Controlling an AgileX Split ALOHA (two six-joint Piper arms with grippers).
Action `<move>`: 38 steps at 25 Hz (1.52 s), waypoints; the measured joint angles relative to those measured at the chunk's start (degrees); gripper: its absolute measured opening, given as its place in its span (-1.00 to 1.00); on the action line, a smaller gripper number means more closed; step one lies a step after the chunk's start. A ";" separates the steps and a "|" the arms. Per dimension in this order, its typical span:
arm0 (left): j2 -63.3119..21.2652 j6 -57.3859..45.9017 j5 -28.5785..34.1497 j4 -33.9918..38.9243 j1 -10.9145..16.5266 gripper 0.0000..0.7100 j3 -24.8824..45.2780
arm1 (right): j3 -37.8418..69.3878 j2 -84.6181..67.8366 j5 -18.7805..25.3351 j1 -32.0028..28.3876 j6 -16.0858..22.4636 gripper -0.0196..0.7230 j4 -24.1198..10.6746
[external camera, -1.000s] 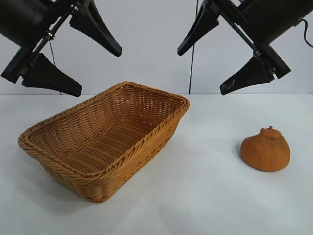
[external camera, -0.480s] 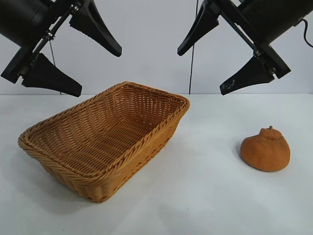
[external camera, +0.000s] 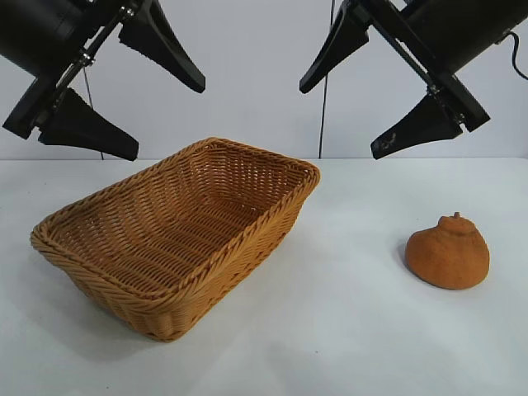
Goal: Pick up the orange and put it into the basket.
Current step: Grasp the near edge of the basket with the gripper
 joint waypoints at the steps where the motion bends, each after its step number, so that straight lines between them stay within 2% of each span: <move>1: 0.00 -0.86 0.00 0.00 0.00 0.72 0.00 | 0.00 0.00 -0.13 0.00 0.00 0.81 0.00; 5: -0.29 -7.36 1.42 5.59 0.00 0.72 0.00 | 0.00 0.00 -0.59 0.00 0.04 0.81 0.00; 9: -2.36 -22.25 3.71 16.24 -0.45 0.72 0.00 | 0.00 0.00 -1.33 0.00 0.04 0.81 0.00; 11: -3.56 -29.66 4.71 21.72 -1.77 0.72 0.00 | 0.00 0.00 -1.94 0.00 0.04 0.81 0.00; 17: -4.37 -60.05 3.22 39.30 -9.54 0.72 0.54 | 0.00 0.00 -2.40 0.00 0.04 0.81 0.00; 20: -3.63 -72.91 0.67 44.21 -10.27 0.72 3.12 | 0.00 0.00 -2.44 0.00 0.04 0.81 0.00; 23: -2.07 -76.65 -0.97 45.66 -9.67 0.72 5.66 | 0.00 0.00 -2.44 0.00 0.04 0.81 0.00; 30: 2.21 -77.44 -7.21 45.77 -9.32 0.72 6.45 | 0.00 0.00 -2.51 0.00 0.07 0.81 0.00; 38: 12.68 -77.44 -11.98 46.77 -9.32 0.72 6.45 | 0.00 0.00 -1.82 0.00 0.07 0.81 0.00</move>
